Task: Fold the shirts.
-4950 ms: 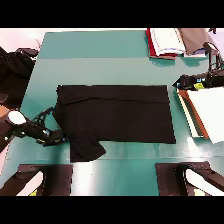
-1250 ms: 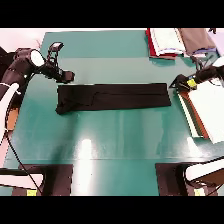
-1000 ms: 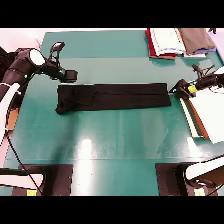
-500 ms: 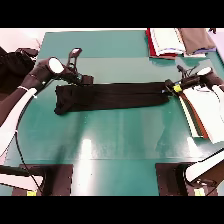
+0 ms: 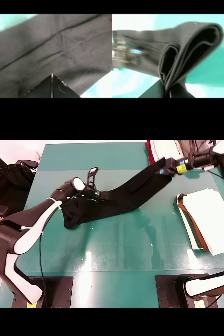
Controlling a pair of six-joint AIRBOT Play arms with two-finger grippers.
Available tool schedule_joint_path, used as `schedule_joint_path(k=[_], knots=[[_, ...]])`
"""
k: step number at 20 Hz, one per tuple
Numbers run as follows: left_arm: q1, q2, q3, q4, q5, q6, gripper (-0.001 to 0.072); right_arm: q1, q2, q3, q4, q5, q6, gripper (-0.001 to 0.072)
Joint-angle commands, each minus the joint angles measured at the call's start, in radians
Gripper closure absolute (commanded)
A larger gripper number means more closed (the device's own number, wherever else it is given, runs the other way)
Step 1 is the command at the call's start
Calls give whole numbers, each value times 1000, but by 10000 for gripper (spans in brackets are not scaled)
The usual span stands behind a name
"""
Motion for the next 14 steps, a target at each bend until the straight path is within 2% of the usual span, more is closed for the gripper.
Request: schedule_joint_path(k=[1, 9, 14], knots=[[-40, -89, 77, -25, -8, 10, 681, 104, 18, 123, 0, 6, 57, 697], [-48, -122, 110, -24, -19, 10, 681, 253, 15, 167, 6, -69, 125, 697], [39, -50, 177, 9, -87, 9, 681, 315, -25, 167, 132, -134, 123, 698]])
